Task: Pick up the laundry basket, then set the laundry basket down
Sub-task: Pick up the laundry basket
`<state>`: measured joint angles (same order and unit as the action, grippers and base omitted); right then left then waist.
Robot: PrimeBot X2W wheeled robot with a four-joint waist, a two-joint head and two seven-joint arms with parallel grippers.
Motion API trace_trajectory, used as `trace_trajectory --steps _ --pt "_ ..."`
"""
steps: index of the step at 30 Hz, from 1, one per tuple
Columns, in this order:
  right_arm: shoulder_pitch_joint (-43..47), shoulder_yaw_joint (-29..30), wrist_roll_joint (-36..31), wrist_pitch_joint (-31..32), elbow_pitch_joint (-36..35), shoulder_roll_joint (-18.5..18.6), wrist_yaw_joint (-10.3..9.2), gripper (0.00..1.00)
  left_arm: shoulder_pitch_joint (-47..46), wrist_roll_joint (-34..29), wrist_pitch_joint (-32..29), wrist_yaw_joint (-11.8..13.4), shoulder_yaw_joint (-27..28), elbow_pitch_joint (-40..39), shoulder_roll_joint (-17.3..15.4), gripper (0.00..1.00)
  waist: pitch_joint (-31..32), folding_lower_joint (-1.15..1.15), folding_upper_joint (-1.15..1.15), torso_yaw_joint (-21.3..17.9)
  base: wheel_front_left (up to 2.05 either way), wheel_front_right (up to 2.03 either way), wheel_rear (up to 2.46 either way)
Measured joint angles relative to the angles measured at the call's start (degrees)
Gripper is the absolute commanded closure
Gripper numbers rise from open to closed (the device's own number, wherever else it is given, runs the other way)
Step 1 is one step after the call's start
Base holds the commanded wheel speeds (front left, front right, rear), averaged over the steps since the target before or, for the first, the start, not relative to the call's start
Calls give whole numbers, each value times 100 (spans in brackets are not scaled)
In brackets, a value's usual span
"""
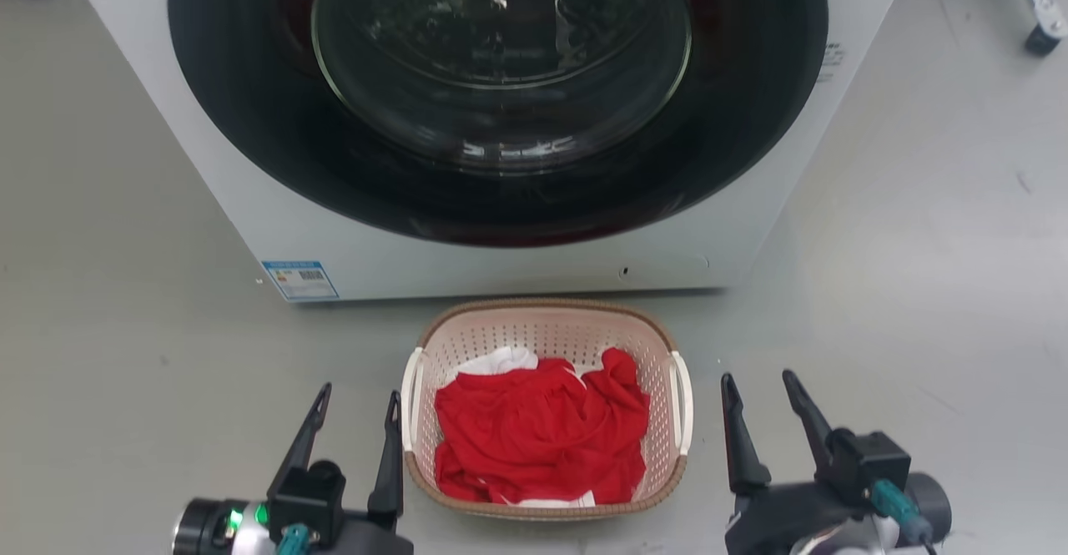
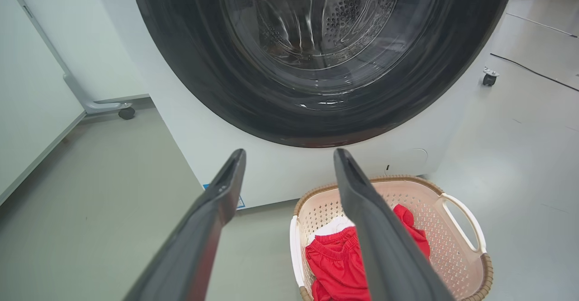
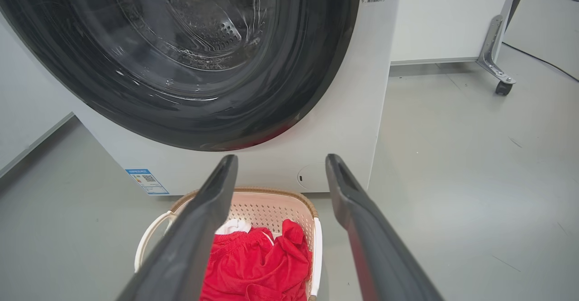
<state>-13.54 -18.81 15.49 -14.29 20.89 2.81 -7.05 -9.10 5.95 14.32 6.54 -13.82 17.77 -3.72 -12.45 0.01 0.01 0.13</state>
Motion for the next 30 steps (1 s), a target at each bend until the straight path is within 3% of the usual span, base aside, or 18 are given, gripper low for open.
trace_trajectory --steps 10,30 --pt "-1066 118 -41 -2 732 19 69 0 -1059 12 -2 -155 69 624 -10 0 -817 1 0 -62 0 0 0" --pt "-2800 272 -41 -41 1778 44 202 0 -2742 141 -109 -156 214 1696 68 0 -2524 0 1 -76 0 0 0"
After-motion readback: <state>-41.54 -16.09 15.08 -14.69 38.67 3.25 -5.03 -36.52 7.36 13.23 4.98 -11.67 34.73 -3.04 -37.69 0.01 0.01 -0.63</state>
